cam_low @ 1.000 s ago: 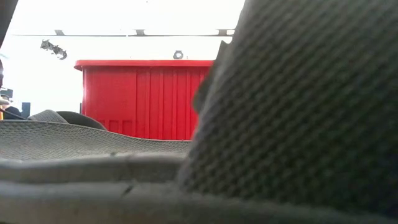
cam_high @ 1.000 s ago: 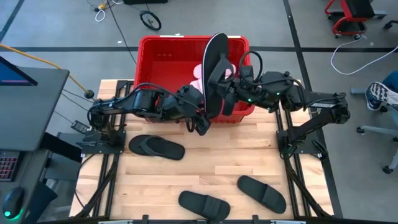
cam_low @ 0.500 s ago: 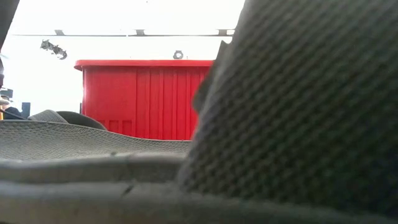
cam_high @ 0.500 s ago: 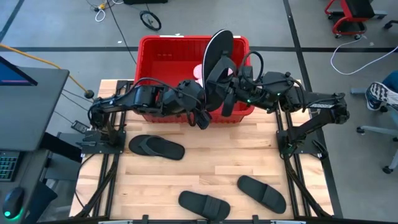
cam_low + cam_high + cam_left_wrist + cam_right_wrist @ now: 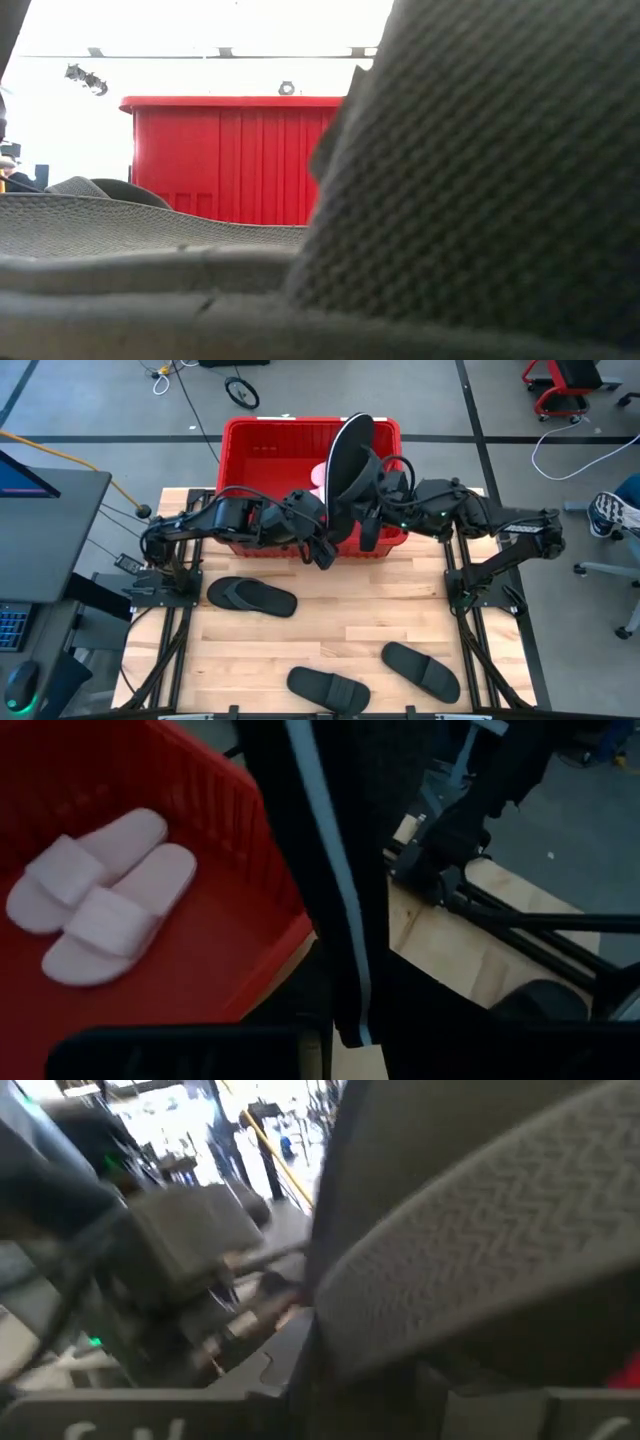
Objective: Pick and place slides into bin
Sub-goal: Put the black slide into the red bin
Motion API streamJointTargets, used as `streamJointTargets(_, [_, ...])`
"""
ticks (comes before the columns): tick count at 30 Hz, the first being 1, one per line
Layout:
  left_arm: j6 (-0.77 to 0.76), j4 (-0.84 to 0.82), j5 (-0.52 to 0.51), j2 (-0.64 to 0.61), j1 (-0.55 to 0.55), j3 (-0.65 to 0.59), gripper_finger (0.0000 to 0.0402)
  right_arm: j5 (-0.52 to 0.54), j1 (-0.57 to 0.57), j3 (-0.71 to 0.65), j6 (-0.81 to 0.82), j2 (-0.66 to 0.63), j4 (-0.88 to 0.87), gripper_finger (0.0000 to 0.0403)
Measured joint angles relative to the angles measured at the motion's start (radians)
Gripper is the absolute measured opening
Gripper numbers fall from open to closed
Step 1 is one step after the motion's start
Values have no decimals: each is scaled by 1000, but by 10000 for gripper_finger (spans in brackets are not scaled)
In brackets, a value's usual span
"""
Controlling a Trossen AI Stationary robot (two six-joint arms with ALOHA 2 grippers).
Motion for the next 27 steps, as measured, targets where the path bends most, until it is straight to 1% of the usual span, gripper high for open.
streamJointTargets(3, [-38,-29,-2,-30,21,0,52,9,11,0,32,-14,-89,124])
streamJointTargets(6, [-43,-65,-6,-69,63,6,52,10,31,0,62,-27,-166,127])
streamJointTargets(9, [-41,-111,-8,-96,120,4,52,7,52,0,86,-37,-229,126])
streamJointTargets(13, [-39,-184,28,-132,231,4,52,6,89,0,119,-48,-301,124])
streamJointTargets(15, [-37,-231,89,-135,304,5,52,6,109,0,128,-48,-324,124])
streamJointTargets(18, [-16,-311,228,-120,426,3,52,4,138,0,128,-49,-335,124])
streamJointTargets(21, [-21,-385,312,-92,531,0,52,4,159,0,127,-49,-341,124])
streamJointTargets(23, [-24,-445,353,-62,583,-1,52,4,174,0,129,-49,-356,124])
streamJointTargets(27, [-17,-446,471,-8,668,-2,52,4,205,0,149,-49,-402,124])
